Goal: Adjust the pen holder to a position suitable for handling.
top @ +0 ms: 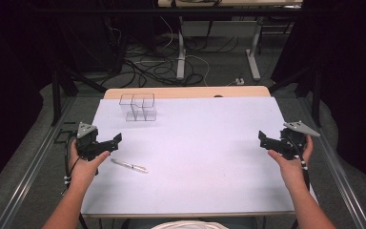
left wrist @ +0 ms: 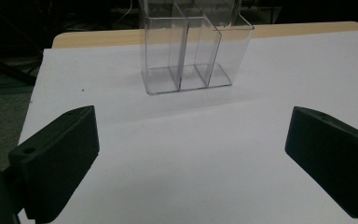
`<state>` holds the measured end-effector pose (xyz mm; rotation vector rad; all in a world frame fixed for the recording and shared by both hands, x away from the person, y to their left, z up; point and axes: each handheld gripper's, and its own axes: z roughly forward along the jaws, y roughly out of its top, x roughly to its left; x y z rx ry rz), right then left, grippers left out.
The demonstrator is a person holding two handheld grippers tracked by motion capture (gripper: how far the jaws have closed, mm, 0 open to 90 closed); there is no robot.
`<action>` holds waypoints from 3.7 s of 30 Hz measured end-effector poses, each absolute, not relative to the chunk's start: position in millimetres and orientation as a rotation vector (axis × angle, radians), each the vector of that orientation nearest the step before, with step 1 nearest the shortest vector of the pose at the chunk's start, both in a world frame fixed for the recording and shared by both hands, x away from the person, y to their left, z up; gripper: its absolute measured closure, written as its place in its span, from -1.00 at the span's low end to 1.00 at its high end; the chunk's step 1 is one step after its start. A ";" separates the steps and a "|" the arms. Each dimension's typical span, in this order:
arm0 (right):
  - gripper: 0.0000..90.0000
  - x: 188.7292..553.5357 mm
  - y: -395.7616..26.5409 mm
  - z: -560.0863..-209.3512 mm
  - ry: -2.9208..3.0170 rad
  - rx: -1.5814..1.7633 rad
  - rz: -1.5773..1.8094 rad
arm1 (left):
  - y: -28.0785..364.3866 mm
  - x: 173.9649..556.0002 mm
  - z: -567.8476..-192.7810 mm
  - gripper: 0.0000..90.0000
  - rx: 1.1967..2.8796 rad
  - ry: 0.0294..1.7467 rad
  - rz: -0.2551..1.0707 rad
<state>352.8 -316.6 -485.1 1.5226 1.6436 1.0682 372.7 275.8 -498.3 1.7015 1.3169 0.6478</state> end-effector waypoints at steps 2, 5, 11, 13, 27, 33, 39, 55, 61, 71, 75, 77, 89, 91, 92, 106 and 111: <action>-1.00 354.0 -317.0 -487.1 1.645 1.498 1.065 | 276.0 373.2 -497.6 -0.91 1.696 1.326 0.644; -1.00 353.6 -316.5 -486.9 1.654 1.517 1.057 | 275.4 373.7 -495.1 -0.90 1.690 1.330 0.644; -1.00 352.1 -315.8 -484.5 1.648 1.517 1.074 | 272.9 379.9 -485.1 -0.78 1.676 1.335 0.650; -1.00 351.9 -314.7 -484.3 1.636 1.521 1.080 | 270.6 382.4 -480.1 -0.74 1.668 1.337 0.645; -0.97 351.4 -310.1 -486.8 1.673 1.502 1.060 | 259.5 411.6 -434.5 -0.33 1.698 1.345 0.700; -0.96 351.1 -308.9 -488.1 1.666 1.508 1.073 | 255.8 426.1 -422.2 -0.31 1.708 1.378 0.717; -0.94 351.8 -309.9 -489.6 1.671 1.512 1.069 | 250.4 441.3 -416.1 -0.29 1.722 1.397 0.702; -0.90 351.4 -308.3 -491.3 1.678 1.515 1.075 | 248.7 474.4 -409.0 -0.08 1.717 1.433 0.715; -0.90 352.8 -308.2 -493.3 1.685 1.512 1.069 | 248.9 485.3 -411.3 0.06 1.723 1.428 0.725; -0.90 353.5 -309.3 -494.8 1.686 1.515 1.071 | 245.2 502.7 -423.2 0.18 1.755 1.453 0.739; -0.90 353.9 -309.9 -495.5 1.684 1.513 1.063 | 246.4 510.5 -428.5 0.24 1.752 1.480 0.740; -0.90 353.9 -309.5 -495.7 1.687 1.520 1.066 | 247.1 514.1 -431.4 0.25 1.754 1.486 0.730; -0.90 354.5 -309.4 -497.0 1.690 1.529 1.065 | 246.7 531.9 -451.2 0.41 1.775 1.537 0.659; -0.90 354.3 -309.7 -496.7 1.696 1.531 1.064 | 247.5 533.9 -453.3 0.43 1.774 1.543 0.655; -0.90 354.4 -310.4 -496.8 1.699 1.523 1.059 | 248.3 534.6 -453.8 0.43 1.777 1.549 0.648; -0.90 355.5 -308.9 -499.4 1.702 1.528 1.069 | 249.6 543.7 -466.5 0.65 1.774 1.614 0.596; -0.90 355.8 -308.7 -499.7 1.714 1.524 1.072 | 248.7 545.5 -469.1 0.73 1.790 1.633 0.590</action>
